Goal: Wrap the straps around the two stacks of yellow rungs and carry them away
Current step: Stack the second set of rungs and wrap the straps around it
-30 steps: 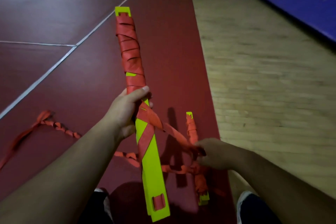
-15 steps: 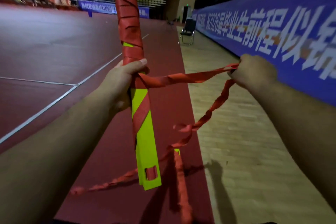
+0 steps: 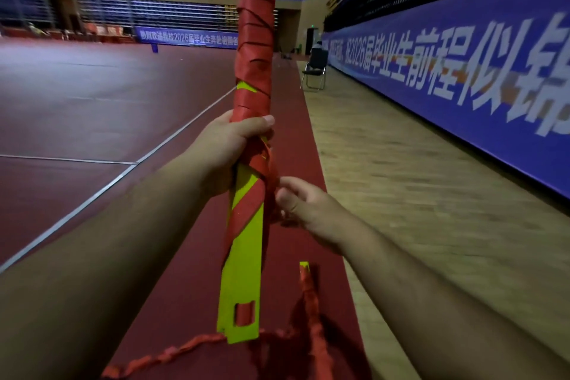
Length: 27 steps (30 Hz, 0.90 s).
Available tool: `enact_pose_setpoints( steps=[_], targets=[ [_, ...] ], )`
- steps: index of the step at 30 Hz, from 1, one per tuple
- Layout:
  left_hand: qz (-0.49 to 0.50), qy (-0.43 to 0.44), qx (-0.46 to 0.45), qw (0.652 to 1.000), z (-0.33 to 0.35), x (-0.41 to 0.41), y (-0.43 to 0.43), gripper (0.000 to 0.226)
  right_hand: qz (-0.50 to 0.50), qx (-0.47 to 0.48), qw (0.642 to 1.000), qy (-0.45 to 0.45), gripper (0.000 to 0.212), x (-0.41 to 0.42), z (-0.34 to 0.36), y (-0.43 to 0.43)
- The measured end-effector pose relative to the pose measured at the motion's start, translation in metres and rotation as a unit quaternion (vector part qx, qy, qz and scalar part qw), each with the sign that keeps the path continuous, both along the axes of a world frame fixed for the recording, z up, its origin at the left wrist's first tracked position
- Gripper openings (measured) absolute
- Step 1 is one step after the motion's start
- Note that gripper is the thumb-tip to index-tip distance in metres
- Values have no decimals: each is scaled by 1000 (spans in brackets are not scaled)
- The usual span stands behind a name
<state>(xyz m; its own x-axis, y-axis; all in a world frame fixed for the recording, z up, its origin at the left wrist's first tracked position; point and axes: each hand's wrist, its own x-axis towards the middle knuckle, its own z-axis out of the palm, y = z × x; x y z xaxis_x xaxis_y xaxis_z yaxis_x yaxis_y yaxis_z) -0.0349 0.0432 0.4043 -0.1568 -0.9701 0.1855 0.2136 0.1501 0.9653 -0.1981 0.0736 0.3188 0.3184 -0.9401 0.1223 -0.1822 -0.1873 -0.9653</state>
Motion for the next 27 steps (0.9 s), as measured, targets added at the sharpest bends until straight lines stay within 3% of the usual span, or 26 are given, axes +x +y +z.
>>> enact_pose_setpoints(
  steps=[3,4,7,9,12,14,17,21,27],
  targets=[
    [13,-44,-26,999,-2,5,-1,24,-14,-78,996,38,26,16,-2,9],
    [20,-51,-30,998,-2,8,-2,25,-40,-106,992,51,21,16,-3,9],
    [45,-68,-38,996,-4,15,-5,22,-94,-89,991,-35,16,16,3,11],
    [52,-73,-34,995,-6,19,-7,22,-102,-68,989,-86,34,16,6,9],
    [53,-67,-22,996,-11,23,-9,25,-70,-51,995,-51,54,13,11,9],
    [50,-68,-17,996,-13,26,-11,28,-28,-25,998,-50,49,8,16,11],
    [49,-77,-23,996,-14,27,-13,27,0,-69,997,-38,15,4,23,11],
    [44,-79,-25,996,-18,22,-14,29,-50,-154,983,83,20,6,20,3],
    [67,-88,-25,993,-25,22,-23,33,-88,-218,972,-31,14,4,25,7]
  ],
)
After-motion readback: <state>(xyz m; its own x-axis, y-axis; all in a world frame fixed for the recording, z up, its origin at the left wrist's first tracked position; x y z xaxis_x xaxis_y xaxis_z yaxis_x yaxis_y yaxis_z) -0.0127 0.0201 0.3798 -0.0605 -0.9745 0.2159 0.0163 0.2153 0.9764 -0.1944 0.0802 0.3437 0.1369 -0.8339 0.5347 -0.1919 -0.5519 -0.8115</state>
